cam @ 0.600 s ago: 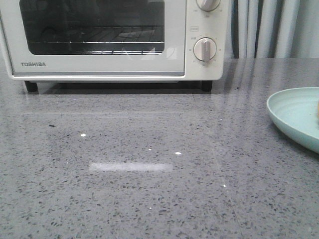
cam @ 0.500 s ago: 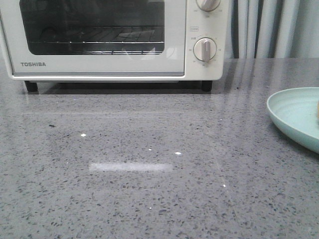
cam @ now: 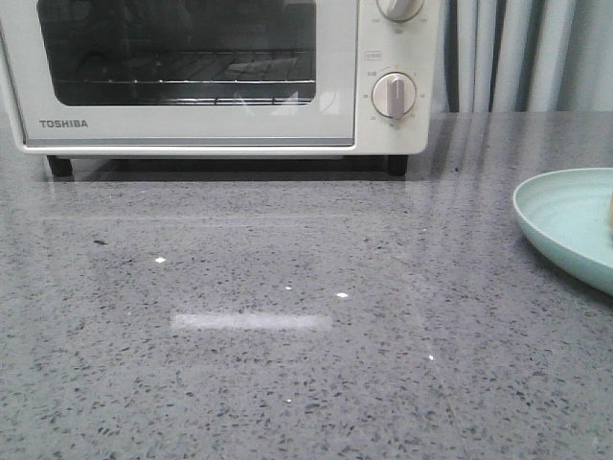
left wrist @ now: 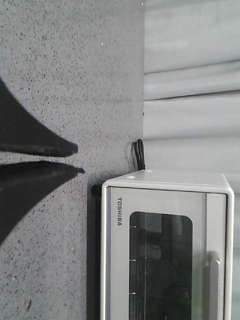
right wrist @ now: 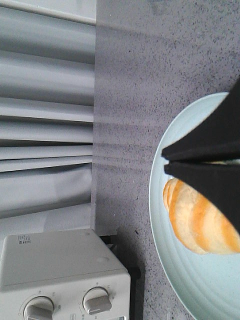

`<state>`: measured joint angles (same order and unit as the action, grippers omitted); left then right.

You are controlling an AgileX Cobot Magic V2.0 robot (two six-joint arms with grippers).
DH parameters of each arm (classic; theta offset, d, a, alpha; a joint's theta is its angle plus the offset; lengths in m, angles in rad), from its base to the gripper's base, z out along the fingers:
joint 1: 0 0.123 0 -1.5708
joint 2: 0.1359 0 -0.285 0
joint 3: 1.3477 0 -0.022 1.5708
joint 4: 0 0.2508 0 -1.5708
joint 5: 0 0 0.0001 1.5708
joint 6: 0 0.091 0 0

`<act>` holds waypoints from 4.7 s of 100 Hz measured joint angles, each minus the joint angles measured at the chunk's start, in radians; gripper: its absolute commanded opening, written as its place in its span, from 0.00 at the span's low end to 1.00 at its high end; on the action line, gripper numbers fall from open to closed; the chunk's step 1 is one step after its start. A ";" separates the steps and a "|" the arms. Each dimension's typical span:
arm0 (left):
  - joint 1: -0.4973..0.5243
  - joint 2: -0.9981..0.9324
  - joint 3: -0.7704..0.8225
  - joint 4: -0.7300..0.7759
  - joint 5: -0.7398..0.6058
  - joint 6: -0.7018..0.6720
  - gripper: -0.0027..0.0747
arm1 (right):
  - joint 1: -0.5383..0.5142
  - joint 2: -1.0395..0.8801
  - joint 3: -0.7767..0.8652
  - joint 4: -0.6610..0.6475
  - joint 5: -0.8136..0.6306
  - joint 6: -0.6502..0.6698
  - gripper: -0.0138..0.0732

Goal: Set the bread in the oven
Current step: 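Move the left gripper toward the toaster oven door handle, then lower the left gripper onto the oven door handle and grasp it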

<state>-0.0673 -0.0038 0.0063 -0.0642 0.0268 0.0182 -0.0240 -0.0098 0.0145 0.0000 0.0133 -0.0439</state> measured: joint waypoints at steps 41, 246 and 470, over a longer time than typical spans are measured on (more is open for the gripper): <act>0.000 0.000 0.000 -0.200 -0.076 0.000 0.01 | 0.000 0.000 0.000 0.000 -0.252 0.097 0.11; -0.017 0.556 -0.990 -0.502 0.641 0.430 0.09 | 0.269 0.558 -1.148 -0.007 0.638 0.021 0.43; -0.280 1.317 -0.977 -1.735 0.276 1.893 0.01 | 0.277 0.610 -1.162 0.021 0.680 -0.030 0.43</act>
<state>-0.3476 1.3129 -0.9703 -1.7993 0.3032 1.9107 0.2530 0.6004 -1.1479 0.0208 0.6934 -0.0734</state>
